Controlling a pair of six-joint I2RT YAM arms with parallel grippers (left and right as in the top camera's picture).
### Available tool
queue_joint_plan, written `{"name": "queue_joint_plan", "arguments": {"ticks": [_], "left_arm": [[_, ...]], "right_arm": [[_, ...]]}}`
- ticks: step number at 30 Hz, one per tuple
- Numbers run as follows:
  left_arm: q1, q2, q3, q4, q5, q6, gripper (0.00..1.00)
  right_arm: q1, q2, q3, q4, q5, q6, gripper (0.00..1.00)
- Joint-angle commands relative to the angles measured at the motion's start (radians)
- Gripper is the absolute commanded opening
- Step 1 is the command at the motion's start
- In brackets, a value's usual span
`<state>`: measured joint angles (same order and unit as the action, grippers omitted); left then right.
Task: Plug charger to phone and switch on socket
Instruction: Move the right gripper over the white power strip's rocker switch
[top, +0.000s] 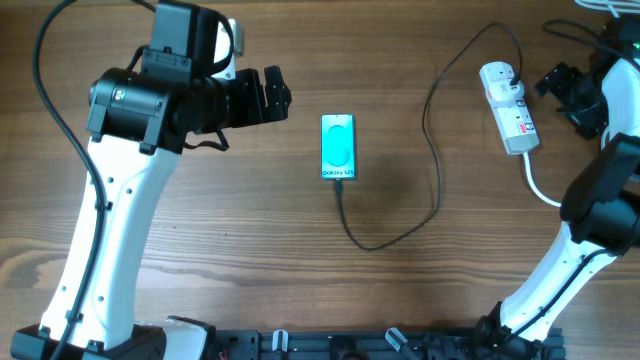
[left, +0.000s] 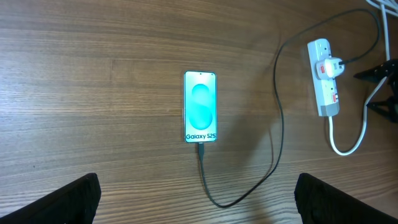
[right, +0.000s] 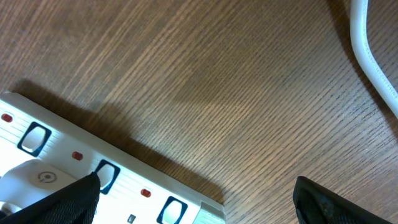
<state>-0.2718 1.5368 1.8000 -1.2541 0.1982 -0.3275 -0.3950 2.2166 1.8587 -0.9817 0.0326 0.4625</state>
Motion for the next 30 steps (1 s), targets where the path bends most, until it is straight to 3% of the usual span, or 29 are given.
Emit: {"name": "queue_joint_plan", "arguments": {"ticks": [1,14,30], "left_arm": [[0.006,-0.011,0.001,0.000,-0.010,0.006,1.00],[0.006,-0.011,0.001,0.000,-0.010,0.006,1.00],[0.006,-0.011,0.001,0.000,-0.010,0.006,1.00]], "right_arm": [[0.005,0.021,-0.009,0.002,-0.034,-0.017,1.00],[0.005,0.037,-0.107,0.103,-0.113,-0.018,0.99],[0.005,0.038,-0.107,0.108,-0.101,-0.018,1.00]]}}
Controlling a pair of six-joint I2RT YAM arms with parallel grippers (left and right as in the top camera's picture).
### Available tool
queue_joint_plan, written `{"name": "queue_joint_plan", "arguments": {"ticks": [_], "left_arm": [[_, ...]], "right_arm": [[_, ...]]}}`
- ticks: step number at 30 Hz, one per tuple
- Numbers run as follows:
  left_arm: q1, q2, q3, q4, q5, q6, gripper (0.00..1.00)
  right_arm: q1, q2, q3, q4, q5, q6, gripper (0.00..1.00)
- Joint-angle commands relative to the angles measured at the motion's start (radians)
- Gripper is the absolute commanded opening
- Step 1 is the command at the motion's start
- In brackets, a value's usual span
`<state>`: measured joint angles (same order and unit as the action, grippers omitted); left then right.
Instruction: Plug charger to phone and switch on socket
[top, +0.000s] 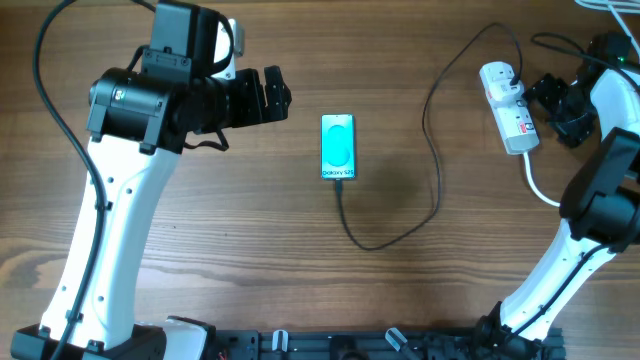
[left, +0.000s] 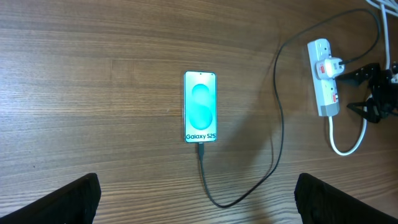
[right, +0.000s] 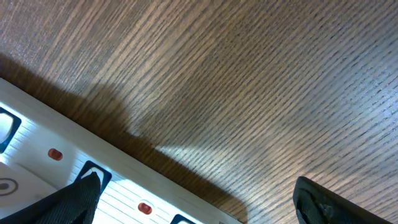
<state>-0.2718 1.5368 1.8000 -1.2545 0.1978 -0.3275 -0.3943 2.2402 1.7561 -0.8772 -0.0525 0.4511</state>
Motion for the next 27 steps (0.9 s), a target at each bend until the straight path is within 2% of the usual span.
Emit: {"name": "queue_joint_plan", "arguments": {"ticks": [1,27], "left_arm": [[0.006,-0.011,0.001,0.001,-0.009,0.006,1.00],[0.006,-0.011,0.001,0.001,-0.009,0.006,1.00]], "right_arm": [[0.004,0.014,-0.005,0.004,-0.016,-0.006,1.00],[0.004,0.071,-0.005,0.012,-0.132,-0.030,1.00]]}}
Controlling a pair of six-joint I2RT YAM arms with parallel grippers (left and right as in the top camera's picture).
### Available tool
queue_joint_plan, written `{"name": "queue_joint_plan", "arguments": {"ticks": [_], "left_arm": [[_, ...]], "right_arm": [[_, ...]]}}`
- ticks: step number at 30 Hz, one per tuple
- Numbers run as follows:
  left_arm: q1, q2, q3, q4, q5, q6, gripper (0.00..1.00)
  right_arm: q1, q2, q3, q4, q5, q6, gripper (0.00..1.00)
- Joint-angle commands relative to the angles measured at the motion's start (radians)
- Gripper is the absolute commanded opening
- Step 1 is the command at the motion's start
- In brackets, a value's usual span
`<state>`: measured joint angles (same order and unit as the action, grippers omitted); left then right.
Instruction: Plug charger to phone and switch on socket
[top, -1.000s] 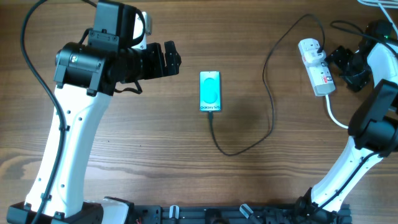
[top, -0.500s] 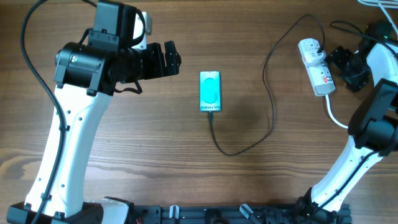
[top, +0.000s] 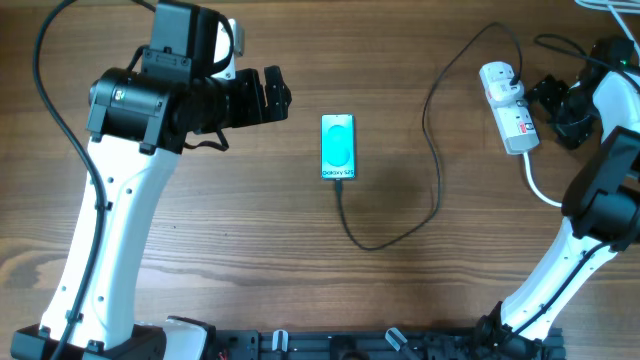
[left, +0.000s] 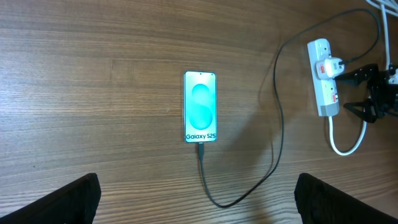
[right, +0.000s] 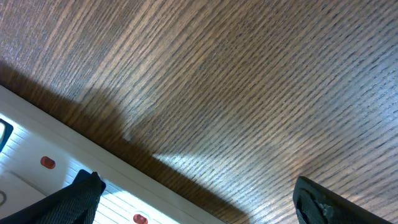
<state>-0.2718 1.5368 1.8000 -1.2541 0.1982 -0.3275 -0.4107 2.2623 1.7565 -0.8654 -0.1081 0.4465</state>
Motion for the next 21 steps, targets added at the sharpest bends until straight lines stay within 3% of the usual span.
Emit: {"name": "queue_joint_plan", "arguments": {"ticks": [1,21], "left_arm": [[0.006,-0.011,0.001,0.000,-0.010,0.006,1.00],[0.006,-0.011,0.001,0.000,-0.010,0.006,1.00]], "right_arm": [[0.021,0.049,-0.005,0.002,-0.077,-0.026,1.00],[0.034,0.049,-0.005,0.015,-0.107,-0.051,1.00]]}}
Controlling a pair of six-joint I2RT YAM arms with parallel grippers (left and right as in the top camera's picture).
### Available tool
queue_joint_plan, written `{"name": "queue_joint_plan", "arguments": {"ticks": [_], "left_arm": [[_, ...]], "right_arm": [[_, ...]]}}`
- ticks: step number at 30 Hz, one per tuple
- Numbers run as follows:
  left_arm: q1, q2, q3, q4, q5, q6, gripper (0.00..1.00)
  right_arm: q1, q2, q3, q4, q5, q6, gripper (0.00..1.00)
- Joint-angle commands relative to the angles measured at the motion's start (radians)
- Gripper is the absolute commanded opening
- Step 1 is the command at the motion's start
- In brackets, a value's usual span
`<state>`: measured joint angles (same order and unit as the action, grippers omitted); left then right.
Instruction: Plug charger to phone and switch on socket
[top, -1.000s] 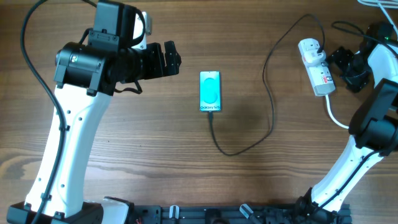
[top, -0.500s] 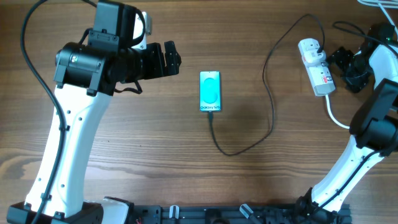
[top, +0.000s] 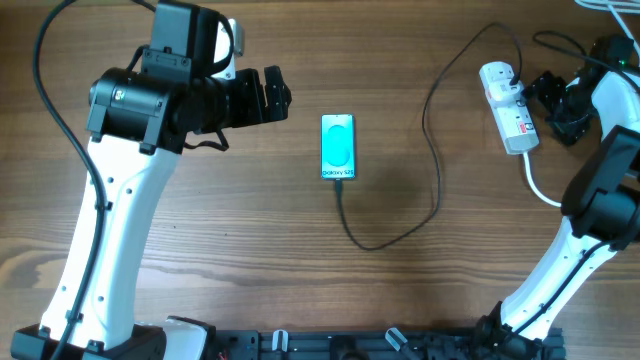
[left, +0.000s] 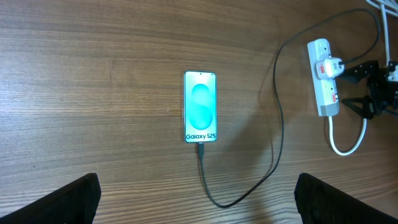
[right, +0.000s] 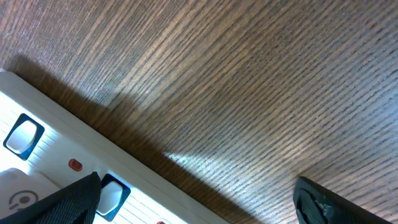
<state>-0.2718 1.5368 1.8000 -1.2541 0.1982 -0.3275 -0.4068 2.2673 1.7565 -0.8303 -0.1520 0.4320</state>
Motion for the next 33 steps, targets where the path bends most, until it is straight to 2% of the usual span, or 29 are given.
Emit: {"name": "queue_joint_plan", "arguments": {"ticks": [1,25,33], "left_arm": [[0.006,-0.011,0.001,0.000,-0.010,0.006,1.00],[0.006,-0.011,0.001,0.000,-0.010,0.006,1.00],[0.006,-0.011,0.001,0.000,-0.010,0.006,1.00]], "right_arm": [[0.031,0.044,-0.005,-0.023,-0.063,-0.037,1.00],[0.032,0.041,-0.003,-0.081,-0.112,-0.038,1.00],[0.032,-0.096,-0.002,-0.168,0.028,0.043,1.00]]}}
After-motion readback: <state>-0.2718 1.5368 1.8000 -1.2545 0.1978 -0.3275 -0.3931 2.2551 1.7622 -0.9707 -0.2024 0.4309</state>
